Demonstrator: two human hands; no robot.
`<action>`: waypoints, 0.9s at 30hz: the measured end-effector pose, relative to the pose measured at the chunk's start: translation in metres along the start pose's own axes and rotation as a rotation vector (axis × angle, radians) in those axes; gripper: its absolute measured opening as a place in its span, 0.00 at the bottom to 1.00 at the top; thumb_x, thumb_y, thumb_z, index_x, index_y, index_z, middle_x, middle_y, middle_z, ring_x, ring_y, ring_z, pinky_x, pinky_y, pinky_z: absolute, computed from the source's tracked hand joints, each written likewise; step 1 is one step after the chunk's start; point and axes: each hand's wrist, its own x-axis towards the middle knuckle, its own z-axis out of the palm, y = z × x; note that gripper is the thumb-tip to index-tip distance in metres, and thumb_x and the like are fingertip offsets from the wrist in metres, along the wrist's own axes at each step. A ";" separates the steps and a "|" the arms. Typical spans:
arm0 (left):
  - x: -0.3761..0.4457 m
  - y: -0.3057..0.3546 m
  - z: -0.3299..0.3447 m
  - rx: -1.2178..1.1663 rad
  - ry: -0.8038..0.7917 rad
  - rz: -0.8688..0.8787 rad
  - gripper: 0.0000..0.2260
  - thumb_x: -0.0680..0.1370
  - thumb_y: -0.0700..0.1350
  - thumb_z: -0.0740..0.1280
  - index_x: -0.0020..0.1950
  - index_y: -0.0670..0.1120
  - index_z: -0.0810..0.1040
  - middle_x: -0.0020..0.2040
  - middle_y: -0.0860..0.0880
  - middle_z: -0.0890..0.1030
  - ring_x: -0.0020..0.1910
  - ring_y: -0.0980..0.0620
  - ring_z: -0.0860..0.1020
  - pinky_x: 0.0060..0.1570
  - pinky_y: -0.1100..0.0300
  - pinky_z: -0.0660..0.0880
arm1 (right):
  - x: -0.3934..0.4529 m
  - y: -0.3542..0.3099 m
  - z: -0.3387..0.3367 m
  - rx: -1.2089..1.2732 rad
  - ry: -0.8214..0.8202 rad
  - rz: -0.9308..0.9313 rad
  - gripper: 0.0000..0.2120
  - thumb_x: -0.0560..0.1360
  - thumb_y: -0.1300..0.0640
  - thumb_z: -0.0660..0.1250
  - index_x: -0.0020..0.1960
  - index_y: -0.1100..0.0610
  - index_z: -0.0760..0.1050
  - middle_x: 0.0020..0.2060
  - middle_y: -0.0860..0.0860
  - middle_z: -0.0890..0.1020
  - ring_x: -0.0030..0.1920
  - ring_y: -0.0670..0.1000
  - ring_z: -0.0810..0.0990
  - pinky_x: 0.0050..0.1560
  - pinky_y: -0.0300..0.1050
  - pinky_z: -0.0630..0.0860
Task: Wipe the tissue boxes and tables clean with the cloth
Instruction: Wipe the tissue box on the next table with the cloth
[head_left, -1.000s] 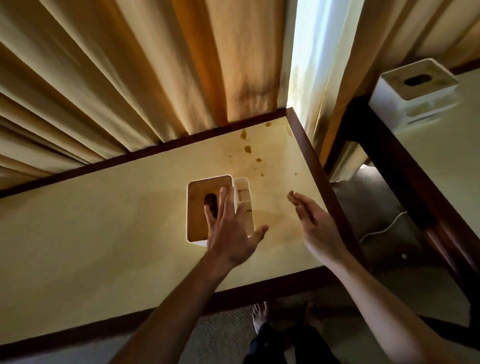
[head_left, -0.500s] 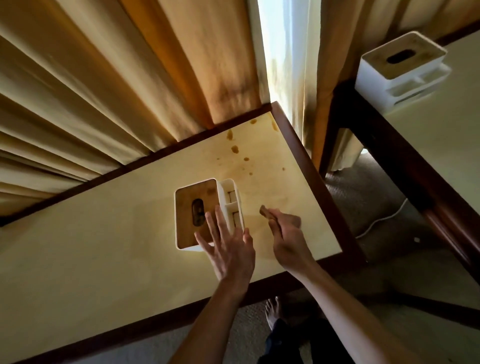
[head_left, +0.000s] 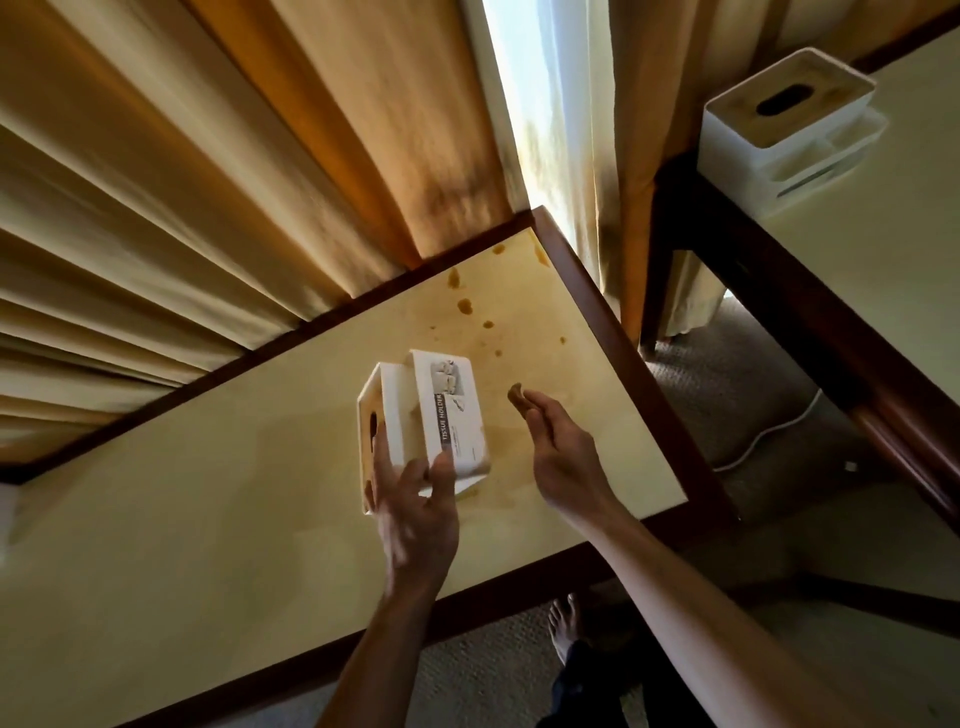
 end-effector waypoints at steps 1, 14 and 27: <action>0.000 0.003 -0.005 -0.069 0.018 -0.033 0.18 0.77 0.61 0.61 0.64 0.58 0.65 0.72 0.42 0.73 0.63 0.41 0.78 0.49 0.41 0.81 | 0.000 -0.003 0.001 0.017 -0.007 -0.003 0.17 0.84 0.55 0.54 0.72 0.55 0.69 0.63 0.46 0.76 0.61 0.40 0.70 0.49 0.15 0.63; -0.009 -0.027 -0.039 -0.457 0.040 -0.397 0.24 0.75 0.58 0.66 0.70 0.55 0.75 0.59 0.51 0.83 0.57 0.51 0.82 0.49 0.55 0.83 | 0.003 0.002 0.029 0.169 -0.101 0.151 0.21 0.84 0.50 0.54 0.76 0.54 0.62 0.62 0.44 0.75 0.63 0.44 0.72 0.56 0.32 0.68; 0.093 -0.011 -0.028 0.506 -0.408 0.199 0.35 0.78 0.61 0.38 0.82 0.45 0.45 0.82 0.49 0.41 0.79 0.56 0.34 0.77 0.45 0.37 | 0.027 0.009 0.094 0.492 -0.128 0.582 0.17 0.79 0.45 0.63 0.65 0.49 0.76 0.59 0.50 0.78 0.56 0.50 0.78 0.62 0.52 0.76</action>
